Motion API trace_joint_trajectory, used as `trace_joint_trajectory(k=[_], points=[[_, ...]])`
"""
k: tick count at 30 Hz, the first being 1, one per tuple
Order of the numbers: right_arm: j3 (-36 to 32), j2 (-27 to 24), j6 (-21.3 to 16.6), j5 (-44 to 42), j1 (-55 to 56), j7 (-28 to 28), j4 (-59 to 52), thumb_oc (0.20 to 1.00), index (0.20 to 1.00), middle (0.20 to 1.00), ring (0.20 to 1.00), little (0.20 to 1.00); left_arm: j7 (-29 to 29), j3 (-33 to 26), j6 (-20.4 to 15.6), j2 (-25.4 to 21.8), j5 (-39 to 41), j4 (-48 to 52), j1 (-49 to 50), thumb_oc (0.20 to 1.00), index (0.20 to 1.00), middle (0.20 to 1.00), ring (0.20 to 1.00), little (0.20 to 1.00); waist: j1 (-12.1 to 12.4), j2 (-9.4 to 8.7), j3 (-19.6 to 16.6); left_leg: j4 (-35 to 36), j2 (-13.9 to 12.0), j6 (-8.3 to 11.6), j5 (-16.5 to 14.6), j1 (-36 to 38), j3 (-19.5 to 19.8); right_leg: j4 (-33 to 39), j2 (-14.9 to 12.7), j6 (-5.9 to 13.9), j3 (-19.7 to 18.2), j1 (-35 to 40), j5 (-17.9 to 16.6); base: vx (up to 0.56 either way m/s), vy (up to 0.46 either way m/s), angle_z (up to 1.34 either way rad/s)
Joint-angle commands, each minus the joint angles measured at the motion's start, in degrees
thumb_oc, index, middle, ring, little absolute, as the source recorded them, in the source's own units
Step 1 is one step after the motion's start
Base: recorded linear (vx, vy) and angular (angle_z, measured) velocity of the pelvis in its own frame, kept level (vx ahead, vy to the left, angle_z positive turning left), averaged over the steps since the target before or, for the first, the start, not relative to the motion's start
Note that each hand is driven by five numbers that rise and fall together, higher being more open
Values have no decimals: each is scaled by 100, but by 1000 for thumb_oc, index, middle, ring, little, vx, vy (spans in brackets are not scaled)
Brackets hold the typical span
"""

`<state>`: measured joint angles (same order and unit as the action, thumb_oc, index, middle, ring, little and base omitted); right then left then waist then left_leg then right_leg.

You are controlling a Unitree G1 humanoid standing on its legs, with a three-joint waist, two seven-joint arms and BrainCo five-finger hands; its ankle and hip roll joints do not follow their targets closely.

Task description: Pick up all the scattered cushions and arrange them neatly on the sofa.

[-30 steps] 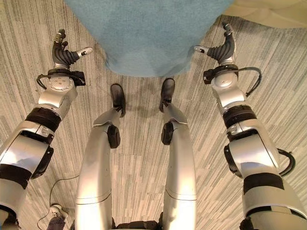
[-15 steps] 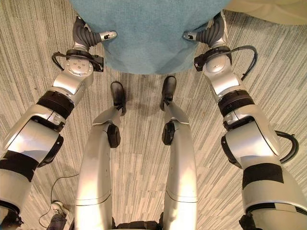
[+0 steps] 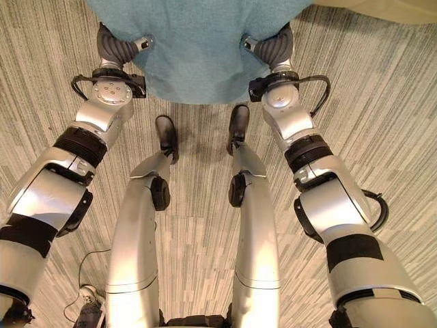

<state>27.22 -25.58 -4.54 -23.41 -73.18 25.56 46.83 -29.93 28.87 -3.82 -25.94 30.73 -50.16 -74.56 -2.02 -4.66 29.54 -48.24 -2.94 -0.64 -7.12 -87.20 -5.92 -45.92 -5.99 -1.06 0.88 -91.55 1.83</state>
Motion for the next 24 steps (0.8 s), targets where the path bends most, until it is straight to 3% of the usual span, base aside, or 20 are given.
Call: trace_joint_trajectory(k=[1, 8, 9, 15, 24], points=[[423, 882, -514, 268, -34, -259, -838, 200, 200, 200, 200, 200, 170, -46, -517, 441, 154, 449, 446, 200, 200, 200, 200, 200, -117, 311, -528, 67, 147, 82, 125, -127, 424, -244, -30, 600, 77, 159, 372, 0, 0, 0], [-53, 541, -484, 555, 485, -273, -1364, 200, 200, 200, 200, 200, 297, -391, -798, 384, 339, 1543, 1292, 200, 200, 200, 200, 200, -124, 328, -996, 714, 139, 101, 217, 168, 241, 6, -73, 628, 65, 233, 327, -13, 0, 2], [-262, 432, -529, 582, 850, -326, -1657, 200, 200, 200, 200, 200, 342, -560, -863, 432, 327, 1977, 1671, 200, 200, 200, 200, 200, -130, 374, -1052, 1079, 151, 116, 275, 605, 217, 231, -75, 648, 117, 638, 326, -76, 14, 5], [-558, 396, -604, 639, 1461, -425, -2055, 200, 200, 200, 200, 200, 450, -735, -913, 601, 218, 2500, 2286, 200, 200, 200, 200, 200, -120, 448, -1068, 1584, 180, 139, 336, 1457, 241, 586, -79, 657, 201, 1462, 329, -32, 19, 5], [-830, 730, -740, 802, 3499, -827, -2871, 200, 200, 200, 200, 200, 1003, -812, -900, 988, 87, 3189, 4179, 200, 200, 200, 200, 200, -19, 425, -1216, 2998, 359, 183, 580, 4055, 467, 1915, -173, 699, 431, 4064, 182, 22, 28, 4]])
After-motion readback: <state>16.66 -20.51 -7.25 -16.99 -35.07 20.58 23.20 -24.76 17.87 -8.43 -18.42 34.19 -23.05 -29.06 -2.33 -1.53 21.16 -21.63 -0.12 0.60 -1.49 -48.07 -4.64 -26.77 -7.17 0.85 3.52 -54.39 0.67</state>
